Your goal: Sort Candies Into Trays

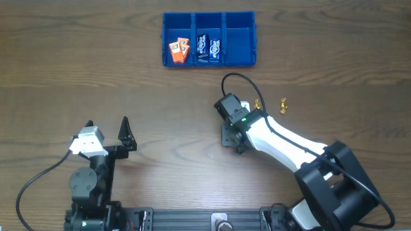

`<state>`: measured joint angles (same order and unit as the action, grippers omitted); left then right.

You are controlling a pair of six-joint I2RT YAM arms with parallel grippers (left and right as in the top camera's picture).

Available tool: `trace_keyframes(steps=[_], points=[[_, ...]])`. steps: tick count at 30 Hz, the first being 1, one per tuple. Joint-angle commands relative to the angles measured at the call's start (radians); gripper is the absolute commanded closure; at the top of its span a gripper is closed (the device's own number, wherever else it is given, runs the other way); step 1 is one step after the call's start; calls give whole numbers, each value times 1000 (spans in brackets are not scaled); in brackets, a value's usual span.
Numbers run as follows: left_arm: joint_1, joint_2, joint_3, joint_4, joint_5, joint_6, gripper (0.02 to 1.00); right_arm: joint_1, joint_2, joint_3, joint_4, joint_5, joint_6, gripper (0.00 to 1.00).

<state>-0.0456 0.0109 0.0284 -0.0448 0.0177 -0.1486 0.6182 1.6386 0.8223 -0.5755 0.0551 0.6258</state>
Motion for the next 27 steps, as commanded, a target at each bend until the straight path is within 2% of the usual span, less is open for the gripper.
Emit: trace_keyframes(steps=[1,7,10,12,15,20,27], points=[[6,-6,-23,-34,-13,14,20,-2,13,-8,16,2,7,757],[6,-6,-23,-34,-13,14,20,8,-35,13,7,4,5,833],[6,-6,-23,-34,-13,14,20,6,-132,106,-71,79,-21,842],[6,-6,-23,-34,-13,14,23,-61,-153,315,-194,132,-91,847],[6,-6,-23,-34,-13,14,20,-161,-56,651,-249,137,-207,849],[6,-6,-23,-34,-13,14,23,-222,225,1014,-245,219,-296,851],[6,-6,-23,-34,-13,14,23,-261,470,1079,-181,220,-290,825]])
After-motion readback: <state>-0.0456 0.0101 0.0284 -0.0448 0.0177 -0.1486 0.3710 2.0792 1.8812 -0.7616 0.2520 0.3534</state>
